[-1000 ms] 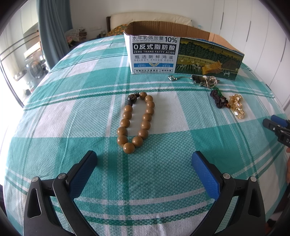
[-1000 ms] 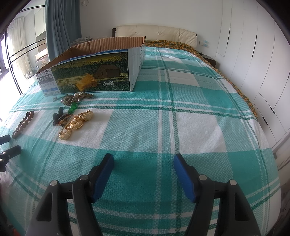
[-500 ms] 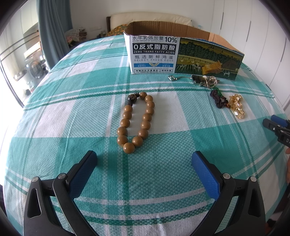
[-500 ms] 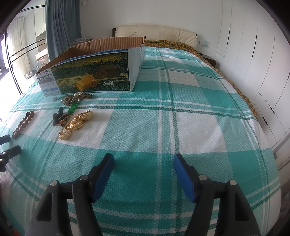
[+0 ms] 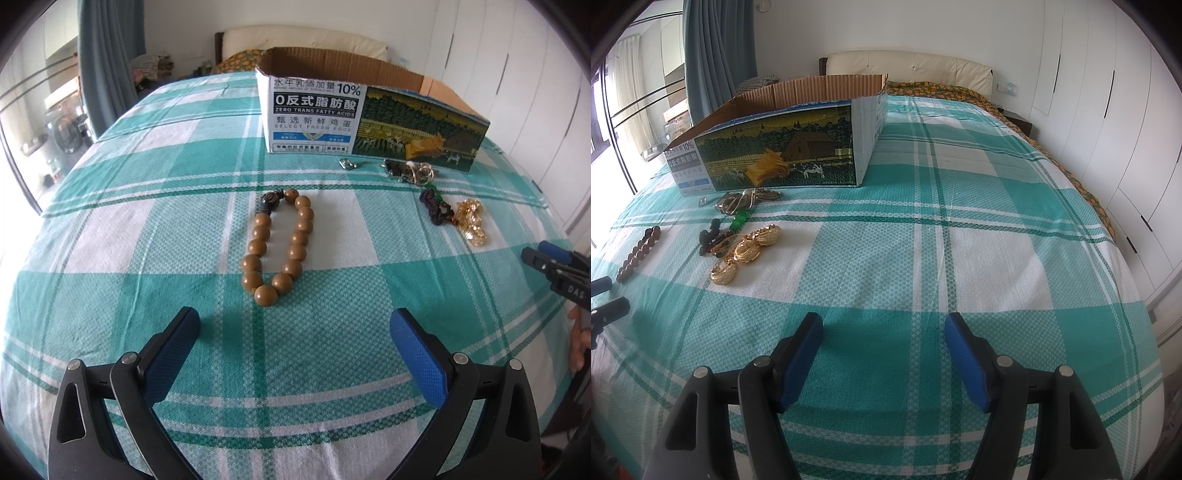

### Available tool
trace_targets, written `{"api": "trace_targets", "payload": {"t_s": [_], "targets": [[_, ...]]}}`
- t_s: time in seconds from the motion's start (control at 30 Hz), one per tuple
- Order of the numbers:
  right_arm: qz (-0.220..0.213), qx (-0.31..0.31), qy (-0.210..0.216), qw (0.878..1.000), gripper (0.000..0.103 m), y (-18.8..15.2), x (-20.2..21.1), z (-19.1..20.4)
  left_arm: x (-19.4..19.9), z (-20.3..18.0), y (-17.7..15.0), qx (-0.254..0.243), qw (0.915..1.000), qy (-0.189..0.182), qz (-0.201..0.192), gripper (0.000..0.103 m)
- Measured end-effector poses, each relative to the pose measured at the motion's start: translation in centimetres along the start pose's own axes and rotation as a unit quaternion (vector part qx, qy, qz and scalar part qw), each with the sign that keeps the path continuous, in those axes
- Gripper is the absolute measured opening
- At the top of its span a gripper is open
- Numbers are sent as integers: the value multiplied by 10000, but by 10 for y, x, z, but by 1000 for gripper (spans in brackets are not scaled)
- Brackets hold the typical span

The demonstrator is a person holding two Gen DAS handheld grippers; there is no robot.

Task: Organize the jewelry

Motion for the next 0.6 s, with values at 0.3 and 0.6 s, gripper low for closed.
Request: {"api": "trace_targets", "payload": {"t_s": [0.3, 0.6], "targets": [[2, 2, -5, 10000, 70, 0, 0, 0, -2, 29, 30, 360, 9987, -354, 18, 102], [255, -13, 224, 9994, 70, 7, 1, 4, -34, 22, 47, -278, 9985, 307, 370, 102]]}}
Point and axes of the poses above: each gripper's, at about its wrist camera, not at the fingertips, and x roughly against the way its jaws point, z to its left, y to its top, the point moved 1 cm from there along -x, roughly the way its jaws point, and after that the axes turned 4 degrees about z, right-handed, at the moved point
